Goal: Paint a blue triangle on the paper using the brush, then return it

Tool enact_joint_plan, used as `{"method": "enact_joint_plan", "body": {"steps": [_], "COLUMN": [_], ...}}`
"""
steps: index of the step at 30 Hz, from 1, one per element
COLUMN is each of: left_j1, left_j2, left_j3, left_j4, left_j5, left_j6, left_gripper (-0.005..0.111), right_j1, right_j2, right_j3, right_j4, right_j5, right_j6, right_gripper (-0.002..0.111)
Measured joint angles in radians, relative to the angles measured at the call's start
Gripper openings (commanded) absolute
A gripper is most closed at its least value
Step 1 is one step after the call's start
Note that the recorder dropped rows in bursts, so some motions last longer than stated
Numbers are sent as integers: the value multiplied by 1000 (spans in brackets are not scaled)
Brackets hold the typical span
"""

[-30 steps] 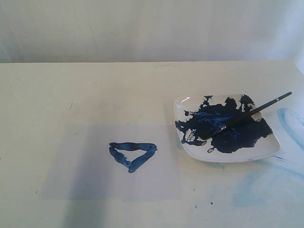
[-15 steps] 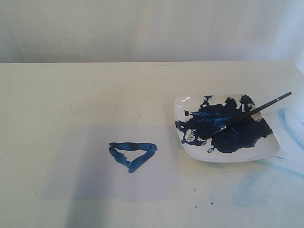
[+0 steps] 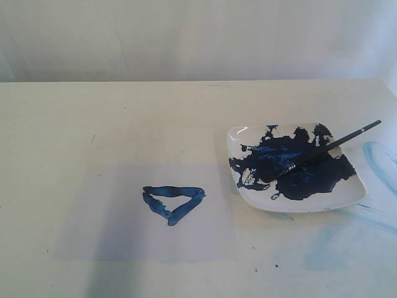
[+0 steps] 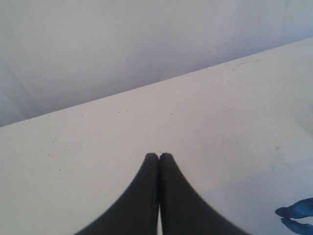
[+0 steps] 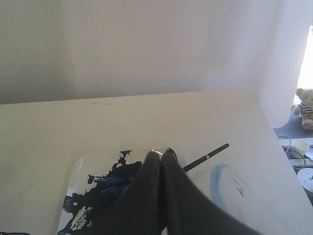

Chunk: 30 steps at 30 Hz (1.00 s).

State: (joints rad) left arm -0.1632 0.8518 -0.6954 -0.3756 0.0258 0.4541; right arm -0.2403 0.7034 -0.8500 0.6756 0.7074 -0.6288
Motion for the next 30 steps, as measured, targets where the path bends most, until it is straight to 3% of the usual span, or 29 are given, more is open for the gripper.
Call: {"method": "enact_joint_plan", "body": {"steps": [7,12,23,30], "left_j1": [2,59,166,218], "left_j2": [-104,-250,-799,-844], "left_j3": [0,0,0,0], "left_j4": [0,-2,-2,-2], "left_j5": [1,8,0,0], "left_j6": [0,0,0,0], "left_gripper": [0,0,0,0], "right_j1": [0,0,0,0], "right_j2": [0,0,0,0], "right_j3": [0,0,0,0], "right_j4": [0,0,0,0], "right_j5": [0,0,0,2], "right_j6": [0,2,15,15], "right_gripper": [0,0,0,0]}}
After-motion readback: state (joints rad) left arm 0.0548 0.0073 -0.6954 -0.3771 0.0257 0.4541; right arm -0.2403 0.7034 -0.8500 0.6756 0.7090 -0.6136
